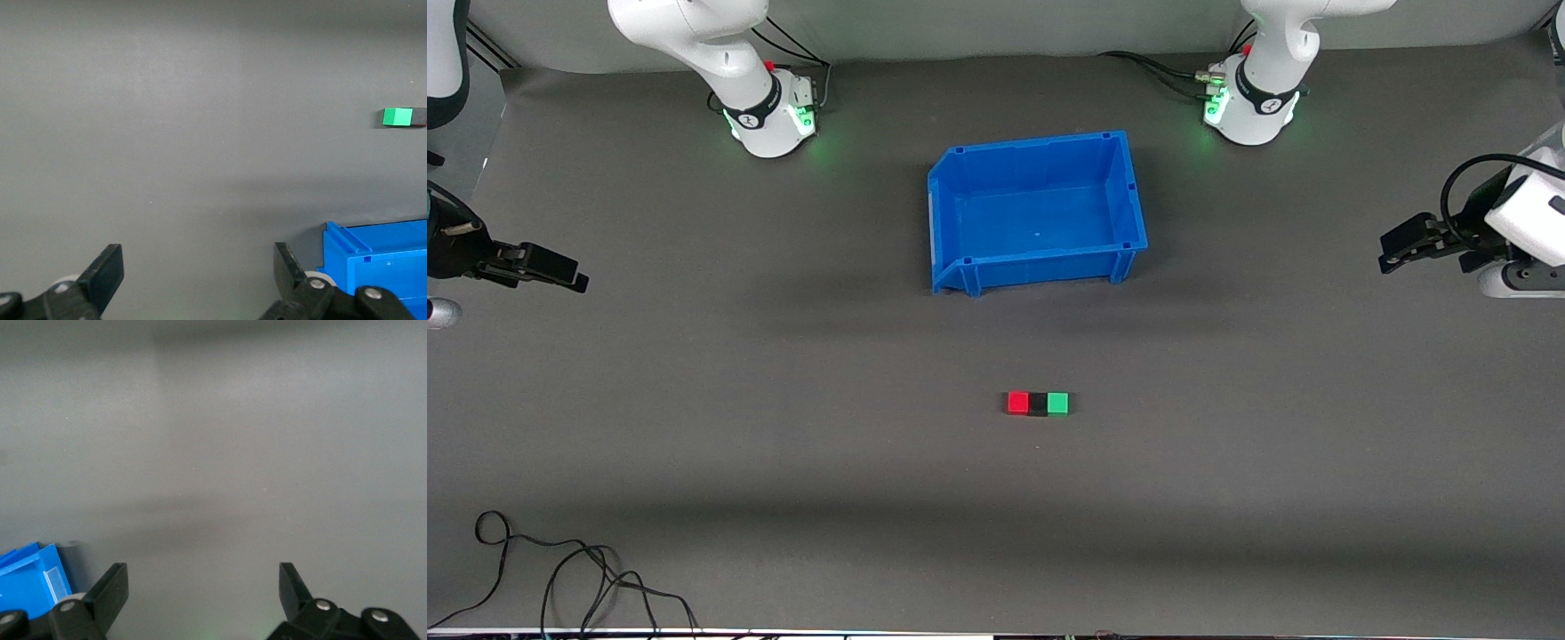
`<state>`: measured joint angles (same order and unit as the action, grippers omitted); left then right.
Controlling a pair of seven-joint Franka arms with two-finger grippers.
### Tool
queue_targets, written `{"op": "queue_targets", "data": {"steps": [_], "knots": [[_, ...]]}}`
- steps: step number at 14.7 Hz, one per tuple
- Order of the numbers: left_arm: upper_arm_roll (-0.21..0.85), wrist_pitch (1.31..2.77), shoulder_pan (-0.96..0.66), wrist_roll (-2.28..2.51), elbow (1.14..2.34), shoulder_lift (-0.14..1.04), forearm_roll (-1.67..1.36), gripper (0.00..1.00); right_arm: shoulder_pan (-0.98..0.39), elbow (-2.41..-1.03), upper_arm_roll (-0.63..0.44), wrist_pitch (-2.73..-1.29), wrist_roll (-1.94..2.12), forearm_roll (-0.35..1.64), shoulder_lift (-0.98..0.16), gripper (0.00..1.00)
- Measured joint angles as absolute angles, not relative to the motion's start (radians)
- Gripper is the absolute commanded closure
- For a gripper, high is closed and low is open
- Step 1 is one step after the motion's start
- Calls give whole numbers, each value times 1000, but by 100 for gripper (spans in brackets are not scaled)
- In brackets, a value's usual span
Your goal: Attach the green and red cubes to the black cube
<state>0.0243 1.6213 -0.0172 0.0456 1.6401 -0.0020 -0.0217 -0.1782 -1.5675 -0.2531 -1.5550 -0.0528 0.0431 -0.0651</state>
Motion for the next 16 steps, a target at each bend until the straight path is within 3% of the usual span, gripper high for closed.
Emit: {"op": "queue_targets", "data": {"steps": [4,8,16], "knots": [[24,1580,-9,25,1637,-8,-20,0,-166,-1570,-243,-1555,-53,42,-65,0],[24,1562,-9,-1,1634,-12,-20,0,-62,-1570,-128,-1559,-54,25,-62,1],[31,1538,-9,-16,1624,-12,0,0,-60,-1570,-114,-1568,-56,1,-56,0]]}}
